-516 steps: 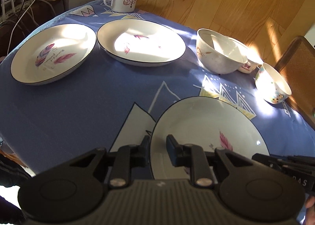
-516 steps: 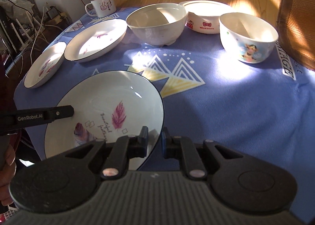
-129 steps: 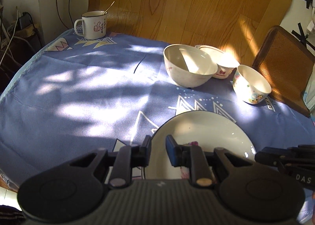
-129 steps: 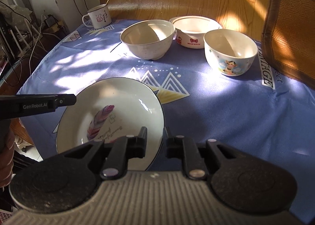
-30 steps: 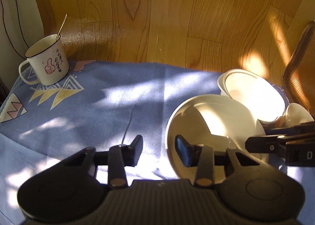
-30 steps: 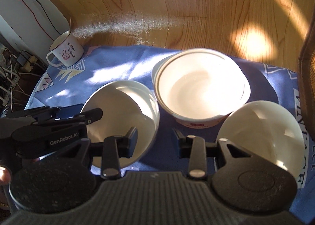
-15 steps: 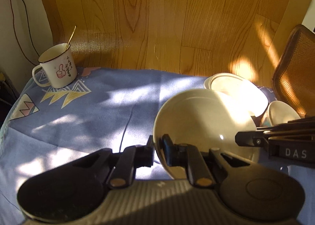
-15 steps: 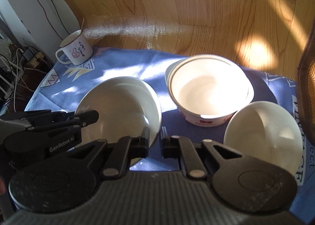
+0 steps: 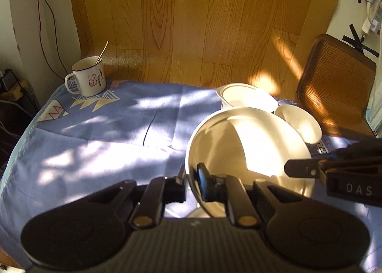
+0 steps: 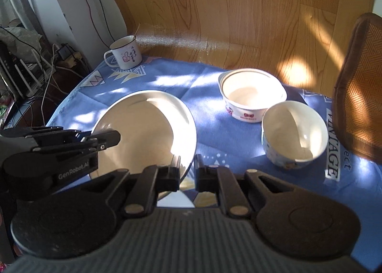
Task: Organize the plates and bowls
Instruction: 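Close both grippers on the bowl rim and lift it, then lower the white bowl onto the plate stack and open both grippers, then reach both grippers to the cartoon-print bowl rim and close them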
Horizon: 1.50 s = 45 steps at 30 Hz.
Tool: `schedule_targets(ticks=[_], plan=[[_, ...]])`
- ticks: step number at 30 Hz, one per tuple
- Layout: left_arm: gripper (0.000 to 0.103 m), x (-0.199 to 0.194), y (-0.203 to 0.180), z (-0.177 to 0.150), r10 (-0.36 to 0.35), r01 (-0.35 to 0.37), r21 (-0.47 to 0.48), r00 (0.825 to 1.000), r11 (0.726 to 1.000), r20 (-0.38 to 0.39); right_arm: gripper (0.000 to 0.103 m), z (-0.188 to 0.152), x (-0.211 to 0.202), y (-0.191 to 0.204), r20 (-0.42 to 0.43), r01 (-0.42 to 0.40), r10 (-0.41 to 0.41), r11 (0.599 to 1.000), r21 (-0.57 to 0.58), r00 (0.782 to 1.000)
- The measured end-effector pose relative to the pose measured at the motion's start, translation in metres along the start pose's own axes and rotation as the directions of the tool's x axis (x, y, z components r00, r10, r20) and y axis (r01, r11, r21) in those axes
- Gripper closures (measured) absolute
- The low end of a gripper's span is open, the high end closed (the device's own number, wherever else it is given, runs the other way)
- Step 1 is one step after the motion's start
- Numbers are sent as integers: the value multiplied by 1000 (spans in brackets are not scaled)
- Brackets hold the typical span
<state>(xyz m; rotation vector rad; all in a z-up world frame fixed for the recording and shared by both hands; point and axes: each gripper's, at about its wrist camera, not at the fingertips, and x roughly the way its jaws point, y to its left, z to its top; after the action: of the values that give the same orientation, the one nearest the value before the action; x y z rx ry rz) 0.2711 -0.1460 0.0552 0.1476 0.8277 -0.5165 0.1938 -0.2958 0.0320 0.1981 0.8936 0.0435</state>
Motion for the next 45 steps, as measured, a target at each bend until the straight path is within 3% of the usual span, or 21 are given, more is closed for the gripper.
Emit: schedule_targets(ticks=[6,14,17,19,20,24,29,37,45], plan=[[93,-18,-9,-53,-7,6,-13,999,1000,-40,88,-39,-8,15,-46,-1,0,999,-38,999],[91,-8,-2,-86,5,-10,-46,993,999,-114,87,-68,-1,24,-90,-19,16,999,-38,996],[78,-7,-4,-88,37,-39,-12,993,999,-111,81,-73,-4,20,-81,-41,40,999,-1,996],[56,-13,-3,-86,54,-54,3,995,999,-85,73,-74,-13,17,-44,-54,54,998,9,998],[56,-18,0,-85,51,-51,1,997,999,-62,71,-75,-20,14,-15,-53,54,998,13,998],[56,-42,17,-79,28,-28,-76,1000,997,0,71,-73,-35,-14,51,-49,45,996,77,998],[56,-66,44,-77,14,-3,-160,998,987,67,69,-58,-44,-70,89,15,-38,969,245,995],[57,-72,75,-98,45,-32,-183,997,983,68,69,-41,-49,-121,132,102,-161,924,370,978],[58,-56,73,-79,49,-40,-172,998,984,47,69,-27,-33,-133,118,79,-133,923,377,984]])
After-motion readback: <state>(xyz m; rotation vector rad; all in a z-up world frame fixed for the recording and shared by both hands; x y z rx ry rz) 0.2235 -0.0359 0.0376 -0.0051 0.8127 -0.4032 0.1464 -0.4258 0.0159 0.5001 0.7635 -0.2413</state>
